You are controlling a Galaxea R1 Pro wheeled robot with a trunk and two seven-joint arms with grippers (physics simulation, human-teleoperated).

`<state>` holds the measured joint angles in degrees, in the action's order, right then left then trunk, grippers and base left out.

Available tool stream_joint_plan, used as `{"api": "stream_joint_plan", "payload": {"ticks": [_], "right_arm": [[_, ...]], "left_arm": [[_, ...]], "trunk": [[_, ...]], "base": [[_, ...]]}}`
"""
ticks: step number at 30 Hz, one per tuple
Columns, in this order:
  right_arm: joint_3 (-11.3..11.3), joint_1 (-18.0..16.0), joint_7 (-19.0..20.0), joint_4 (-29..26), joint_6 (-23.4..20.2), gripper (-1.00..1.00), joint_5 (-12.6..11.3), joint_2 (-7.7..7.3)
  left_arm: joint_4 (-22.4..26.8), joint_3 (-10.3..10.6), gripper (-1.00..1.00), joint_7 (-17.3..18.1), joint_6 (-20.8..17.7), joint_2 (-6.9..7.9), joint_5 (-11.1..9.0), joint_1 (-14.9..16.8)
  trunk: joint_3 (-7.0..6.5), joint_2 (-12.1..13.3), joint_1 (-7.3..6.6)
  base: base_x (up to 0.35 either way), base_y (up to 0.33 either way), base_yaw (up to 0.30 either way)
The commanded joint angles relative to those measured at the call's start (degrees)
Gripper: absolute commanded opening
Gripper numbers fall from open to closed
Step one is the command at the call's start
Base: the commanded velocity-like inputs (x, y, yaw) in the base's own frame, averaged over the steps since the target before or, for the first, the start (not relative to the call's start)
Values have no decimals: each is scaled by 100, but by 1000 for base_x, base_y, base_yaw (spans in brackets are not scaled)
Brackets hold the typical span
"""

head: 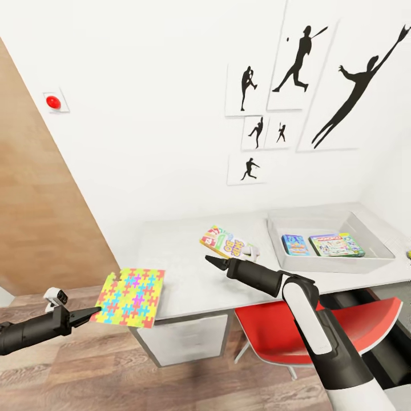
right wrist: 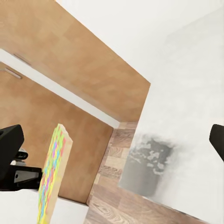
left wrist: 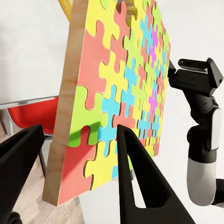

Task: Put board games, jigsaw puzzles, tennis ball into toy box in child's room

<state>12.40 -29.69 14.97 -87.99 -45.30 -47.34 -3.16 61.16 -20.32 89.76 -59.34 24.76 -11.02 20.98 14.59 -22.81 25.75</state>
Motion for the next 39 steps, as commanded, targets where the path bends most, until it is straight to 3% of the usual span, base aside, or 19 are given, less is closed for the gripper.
{"api": "stream_joint_plan", "payload": {"ticks": [1,14,39], "right_arm": [[1,-1,21,-7,-22,100,16,-5],[7,35,355,-13,-8,100,23,-6],[-1,129,542,-31,12,100,23,-9]], "left_arm": [[1,4,-100,24,-60,-1,4,3],[2,10,-100,24,-60,3,4,-1],[4,10,-100,24,-60,3,-5,-6]], "trunk": [[2,-11,3],[-115,-11,3],[-349,-11,3]], "base": [[0,0,-48],[0,0,-11],[0,0,0]]}}
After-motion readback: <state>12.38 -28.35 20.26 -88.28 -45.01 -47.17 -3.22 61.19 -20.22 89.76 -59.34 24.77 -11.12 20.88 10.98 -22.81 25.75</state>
